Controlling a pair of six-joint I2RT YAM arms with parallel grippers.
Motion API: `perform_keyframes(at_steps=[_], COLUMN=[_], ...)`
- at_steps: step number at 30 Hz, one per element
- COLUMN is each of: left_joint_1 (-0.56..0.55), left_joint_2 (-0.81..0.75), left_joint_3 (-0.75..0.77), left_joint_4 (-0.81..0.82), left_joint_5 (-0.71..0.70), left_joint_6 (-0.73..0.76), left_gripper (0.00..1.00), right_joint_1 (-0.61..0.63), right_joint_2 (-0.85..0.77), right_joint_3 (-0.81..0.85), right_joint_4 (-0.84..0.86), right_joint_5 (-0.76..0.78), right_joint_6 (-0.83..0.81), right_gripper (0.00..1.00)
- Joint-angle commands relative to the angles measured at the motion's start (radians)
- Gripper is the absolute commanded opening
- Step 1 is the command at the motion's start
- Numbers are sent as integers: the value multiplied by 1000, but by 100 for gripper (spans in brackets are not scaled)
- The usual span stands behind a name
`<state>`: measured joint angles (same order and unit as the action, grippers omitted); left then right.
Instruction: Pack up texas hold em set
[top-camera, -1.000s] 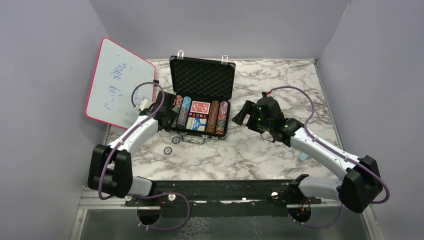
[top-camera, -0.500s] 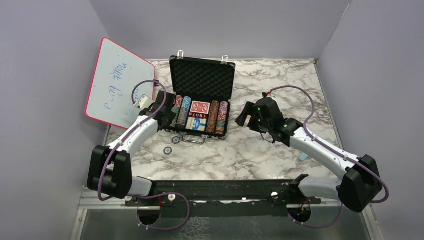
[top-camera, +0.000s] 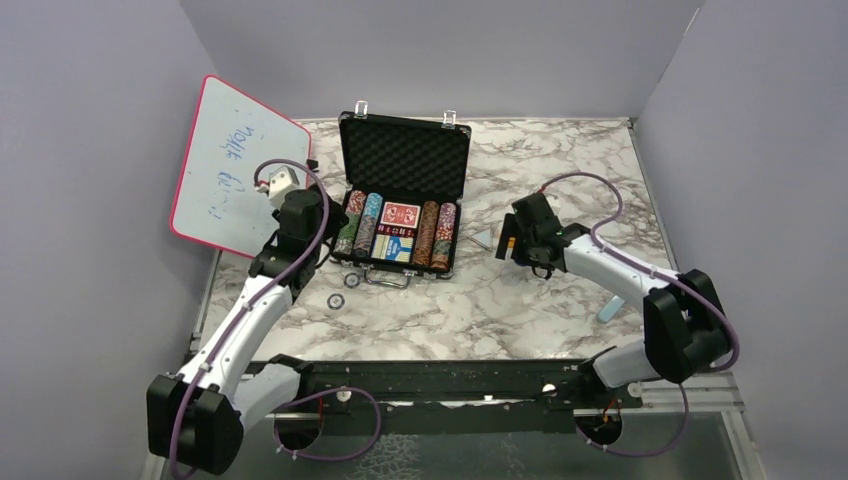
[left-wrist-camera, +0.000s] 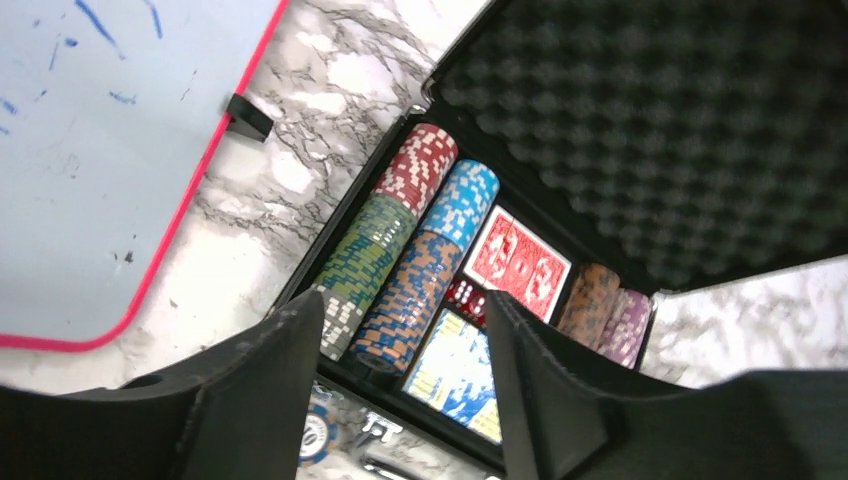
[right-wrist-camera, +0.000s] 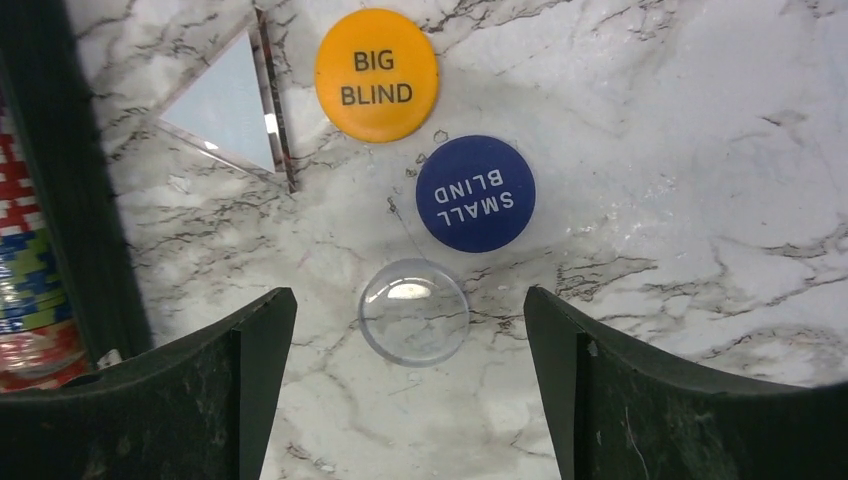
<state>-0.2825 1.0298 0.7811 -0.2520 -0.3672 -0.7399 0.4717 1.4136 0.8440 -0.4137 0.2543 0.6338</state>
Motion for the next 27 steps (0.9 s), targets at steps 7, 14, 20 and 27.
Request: perform_keyframes(at_steps=[7, 14, 20, 27], left_joint_1=[5, 5, 5, 5], left_joint_2=[-78, -80, -98, -90], left_joint_3=[-126, -144, -160, -165], left_joint_4=[218, 155, 175, 172], left_joint_5=[86, -40, -45, -52], left_joint_6=[267, 237, 251, 236], left_gripper=[74, 75, 75, 75], right_joint_1=[32, 97, 132, 133], right_joint_2=[138, 319, 421, 498], right_joint_3=[106, 257, 344, 378], right_joint_4=[29, -9, -46, -20], right_joint_5=[-72, -27, 49, 98], right_joint_6=[-151, -122, -65, -32], right_gripper=[85, 86, 86, 82])
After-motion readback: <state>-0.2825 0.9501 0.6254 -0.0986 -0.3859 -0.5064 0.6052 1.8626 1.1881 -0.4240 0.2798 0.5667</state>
